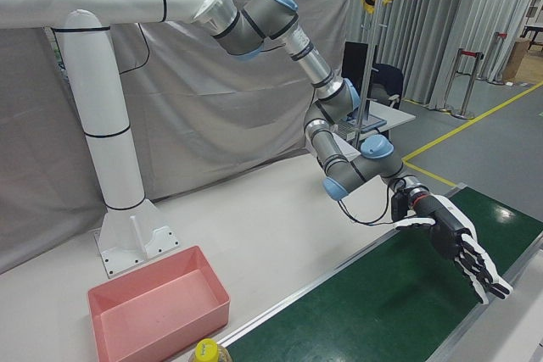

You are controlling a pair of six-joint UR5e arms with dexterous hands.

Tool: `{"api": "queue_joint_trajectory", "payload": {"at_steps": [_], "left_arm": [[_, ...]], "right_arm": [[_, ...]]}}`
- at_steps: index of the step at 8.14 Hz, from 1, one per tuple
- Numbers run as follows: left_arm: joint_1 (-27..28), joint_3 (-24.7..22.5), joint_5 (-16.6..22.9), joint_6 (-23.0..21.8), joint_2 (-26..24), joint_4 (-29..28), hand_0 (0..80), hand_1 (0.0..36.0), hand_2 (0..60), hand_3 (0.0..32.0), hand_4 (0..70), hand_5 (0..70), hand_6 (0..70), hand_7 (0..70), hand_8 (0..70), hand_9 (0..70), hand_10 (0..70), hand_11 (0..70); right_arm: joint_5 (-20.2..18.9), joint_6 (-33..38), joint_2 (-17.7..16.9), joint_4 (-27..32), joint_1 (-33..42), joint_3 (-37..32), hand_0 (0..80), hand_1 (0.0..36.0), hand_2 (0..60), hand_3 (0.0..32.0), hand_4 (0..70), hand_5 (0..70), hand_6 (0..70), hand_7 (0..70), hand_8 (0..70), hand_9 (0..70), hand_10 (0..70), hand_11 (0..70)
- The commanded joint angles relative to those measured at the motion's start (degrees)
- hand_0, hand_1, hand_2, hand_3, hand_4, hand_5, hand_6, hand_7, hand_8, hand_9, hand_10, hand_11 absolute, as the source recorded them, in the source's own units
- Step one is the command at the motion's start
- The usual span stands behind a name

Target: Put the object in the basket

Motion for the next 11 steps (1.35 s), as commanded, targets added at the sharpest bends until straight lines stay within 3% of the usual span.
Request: {"api": "queue_joint_trajectory", "payload": {"at_steps": [1, 4, 5, 7, 9, 11], "left_arm": [[0.3, -1.2, 0.1, -0.5, -0.6, 1.7, 46.5, 12.3, 5.6, 0.0, 0.1, 15.5, 0.7, 0.0, 0.0, 0.6, 5.3, 9.3], [1.1, -5.9, 0.1, -0.9, -2.9, 7.8, 47.3, 12.4, 3.2, 0.0, 1.0, 15.8, 0.9, 0.0, 0.0, 0.8, 6.8, 11.6], [3.5, -6.9, 0.0, -0.6, -3.8, 10.3, 47.4, 12.2, 2.3, 0.0, 1.0, 15.6, 0.7, 0.0, 0.0, 0.8, 7.1, 12.0], [7.1, -6.8, -0.6, -0.2, -8.3, 16.2, 47.1, 11.8, 1.8, 0.0, 0.7, 14.6, 0.4, 0.0, 0.0, 0.8, 7.7, 12.7], [7.4, -6.4, -1.0, 0.1, -9.6, 18.6, 46.9, 11.5, 1.9, 0.0, 0.5, 14.6, 0.2, 0.0, 0.0, 0.8, 8.3, 13.7], [7.7, -6.1, -5.6, 1.4, -9.7, 19.6, 45.6, 10.6, 4.9, 0.0, 0.0, 13.4, 0.0, 0.0, 0.0, 1.0, 8.0, 13.0]], "right_arm": [[0.0, 0.0, 0.0, 0.0, 0.0, 0.0, 0.0, 0.0, 0.0, 0.0, 0.0, 0.0, 0.0, 0.0, 0.0, 0.0, 0.0, 0.0], [0.0, 0.0, 0.0, 0.0, 0.0, 0.0, 0.0, 0.0, 0.0, 0.0, 0.0, 0.0, 0.0, 0.0, 0.0, 0.0, 0.0, 0.0], [0.0, 0.0, 0.0, 0.0, 0.0, 0.0, 0.0, 0.0, 0.0, 0.0, 0.0, 0.0, 0.0, 0.0, 0.0, 0.0, 0.0, 0.0], [0.0, 0.0, 0.0, 0.0, 0.0, 0.0, 0.0, 0.0, 0.0, 0.0, 0.0, 0.0, 0.0, 0.0, 0.0, 0.0, 0.0, 0.0], [0.0, 0.1, 0.0, 0.0, 0.0, 0.0, 0.0, 0.0, 0.0, 0.0, 0.0, 0.0, 0.0, 0.0, 0.0, 0.0, 0.0, 0.0], [0.0, 0.1, 0.0, 0.0, 0.0, 0.0, 0.0, 0.0, 0.0, 0.0, 0.0, 0.0, 0.0, 0.0, 0.0, 0.0, 0.0, 0.0]]}}
